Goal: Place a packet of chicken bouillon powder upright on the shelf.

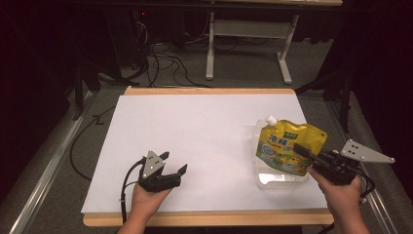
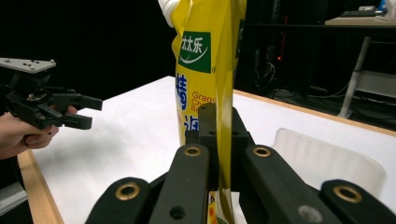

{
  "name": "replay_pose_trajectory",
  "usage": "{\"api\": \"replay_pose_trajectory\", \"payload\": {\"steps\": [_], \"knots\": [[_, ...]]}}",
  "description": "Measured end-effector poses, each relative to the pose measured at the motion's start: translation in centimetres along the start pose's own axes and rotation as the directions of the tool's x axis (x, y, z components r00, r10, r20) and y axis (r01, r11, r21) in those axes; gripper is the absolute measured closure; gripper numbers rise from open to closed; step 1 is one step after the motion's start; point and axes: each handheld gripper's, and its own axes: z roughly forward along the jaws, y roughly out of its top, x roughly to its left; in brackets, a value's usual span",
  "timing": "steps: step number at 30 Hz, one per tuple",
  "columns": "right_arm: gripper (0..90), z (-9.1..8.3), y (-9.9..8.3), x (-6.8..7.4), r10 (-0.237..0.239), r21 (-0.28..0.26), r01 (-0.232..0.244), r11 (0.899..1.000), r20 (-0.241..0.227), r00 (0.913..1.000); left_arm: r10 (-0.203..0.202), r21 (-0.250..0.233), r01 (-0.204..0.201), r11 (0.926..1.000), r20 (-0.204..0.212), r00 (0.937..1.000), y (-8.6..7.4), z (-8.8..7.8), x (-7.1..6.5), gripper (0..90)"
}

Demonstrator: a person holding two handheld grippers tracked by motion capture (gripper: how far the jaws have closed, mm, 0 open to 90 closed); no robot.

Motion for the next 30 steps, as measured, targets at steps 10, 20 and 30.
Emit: {"api": "replay_pose_trajectory", "payload": {"steps": [10, 20, 30], "knots": [[90.0, -1.3, -0.5, -0.3, -0.005, -0.013, 0.005, 1.0, 0.014, 0.9999, 0.008, 0.001, -0.008, 1.0, 0.0, 1.0, 0.0, 0.1, -0.1, 23.6], [90.0, -0.9, -0.6, -0.2, 0.003, -0.014, -0.003, 1.0, 0.018, 0.9998, 0.016, 0.002, -0.016, 0.9999, -0.002, 0.9999, 0.0, 0.1, -0.1, 23.7], [90.0, -0.1, -1.3, 0.4, 0.009, 0.007, -0.009, 1.0, 0.033, 0.9994, 0.021, -0.003, -0.021, 0.9998, -0.003, 0.9998, 0.1, -0.1, -0.3, 23.7]]}}
